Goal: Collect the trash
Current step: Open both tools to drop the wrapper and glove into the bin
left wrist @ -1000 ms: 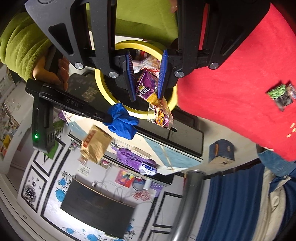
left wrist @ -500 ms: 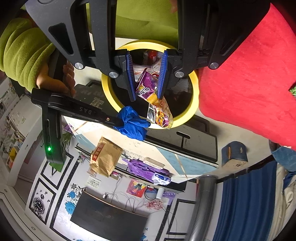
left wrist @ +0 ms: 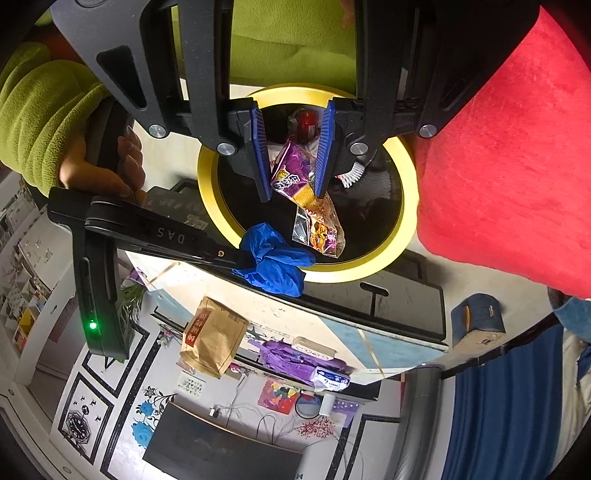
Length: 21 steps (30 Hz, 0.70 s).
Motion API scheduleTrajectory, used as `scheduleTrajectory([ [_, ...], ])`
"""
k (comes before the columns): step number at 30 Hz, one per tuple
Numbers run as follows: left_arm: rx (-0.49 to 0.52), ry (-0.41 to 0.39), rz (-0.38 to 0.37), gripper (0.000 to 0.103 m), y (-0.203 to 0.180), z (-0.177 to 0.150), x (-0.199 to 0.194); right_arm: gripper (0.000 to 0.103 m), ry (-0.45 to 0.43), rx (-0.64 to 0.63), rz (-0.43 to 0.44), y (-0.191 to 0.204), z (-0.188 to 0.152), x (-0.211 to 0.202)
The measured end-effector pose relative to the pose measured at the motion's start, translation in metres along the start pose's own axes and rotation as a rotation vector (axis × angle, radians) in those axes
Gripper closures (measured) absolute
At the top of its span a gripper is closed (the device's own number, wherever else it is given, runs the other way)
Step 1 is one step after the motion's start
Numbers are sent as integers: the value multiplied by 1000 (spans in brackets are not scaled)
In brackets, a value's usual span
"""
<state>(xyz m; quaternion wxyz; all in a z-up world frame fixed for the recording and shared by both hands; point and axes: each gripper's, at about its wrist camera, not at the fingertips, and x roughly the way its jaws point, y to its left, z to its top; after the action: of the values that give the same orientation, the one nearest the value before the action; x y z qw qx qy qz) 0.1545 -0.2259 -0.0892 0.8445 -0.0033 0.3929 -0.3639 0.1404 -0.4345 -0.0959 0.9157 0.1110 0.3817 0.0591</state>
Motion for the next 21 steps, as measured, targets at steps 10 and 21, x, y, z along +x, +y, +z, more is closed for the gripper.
scheduleTrajectory([
  [10, 1, 10, 6, 84, -1, 8, 15, 97, -12, 24, -8, -4, 0, -2],
  [21, -30, -23, 63, 44, 10, 9, 8, 61, -37, 83, -28, -17, 2, -9],
])
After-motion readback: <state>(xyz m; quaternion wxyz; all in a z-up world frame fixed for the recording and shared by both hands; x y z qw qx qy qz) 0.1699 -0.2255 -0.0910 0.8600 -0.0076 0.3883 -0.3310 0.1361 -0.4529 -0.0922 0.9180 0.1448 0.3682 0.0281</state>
